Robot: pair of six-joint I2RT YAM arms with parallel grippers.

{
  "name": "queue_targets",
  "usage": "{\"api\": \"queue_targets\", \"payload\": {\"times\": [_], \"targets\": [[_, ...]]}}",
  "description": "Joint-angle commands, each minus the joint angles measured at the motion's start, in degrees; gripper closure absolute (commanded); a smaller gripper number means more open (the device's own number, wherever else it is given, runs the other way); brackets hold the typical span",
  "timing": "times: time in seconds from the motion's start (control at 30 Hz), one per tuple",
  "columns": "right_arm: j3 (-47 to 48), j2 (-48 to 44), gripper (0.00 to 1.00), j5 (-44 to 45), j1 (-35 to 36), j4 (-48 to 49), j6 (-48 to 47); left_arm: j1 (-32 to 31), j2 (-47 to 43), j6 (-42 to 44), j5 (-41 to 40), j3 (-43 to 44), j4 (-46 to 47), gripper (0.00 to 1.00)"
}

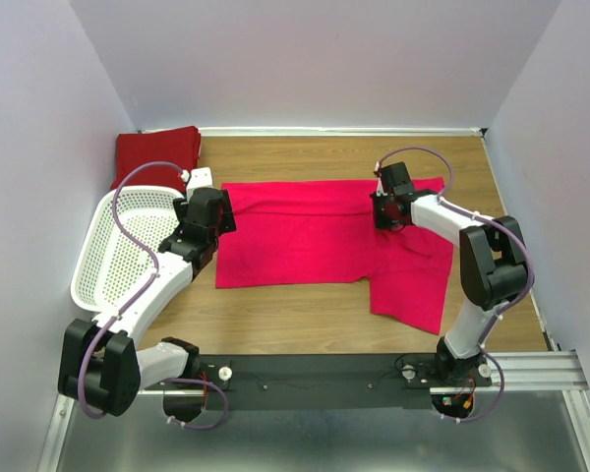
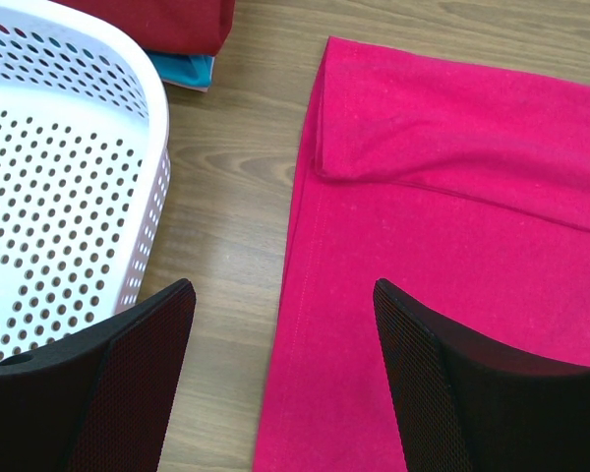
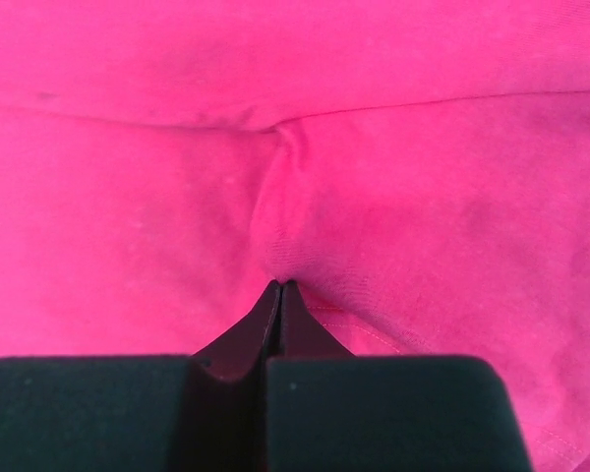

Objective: Fold and stack the t-shirts
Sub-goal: Fold the tshirt

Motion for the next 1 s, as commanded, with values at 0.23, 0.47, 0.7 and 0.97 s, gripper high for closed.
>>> {"api": "queue_targets", "payload": {"times": [0.23,0.47,0.7,0.97], "targets": [[4.5,2.2,0.80,-11.4,0.2,-7.5,0.8,0.0,0.6,0.4,1.5,0.7,1.2,0.19],[7.7,-0.7,0.60,-10.3,-4.3,-8.3,1.9,0.3,3.1,-1.3,2.8,2.9,2.3,0.19],[12.8,0.6,0.55,-12.8,-16.9,-3.3,7.1,3.2,19.1,-4.0,7.7,15.0,2.3,0.21],[16.9,9.8,0.64,-18.2,-26.4,5.5,14.7,7.0,38.2,-6.5,11.8,32.8,-0.3,0.45]]}}
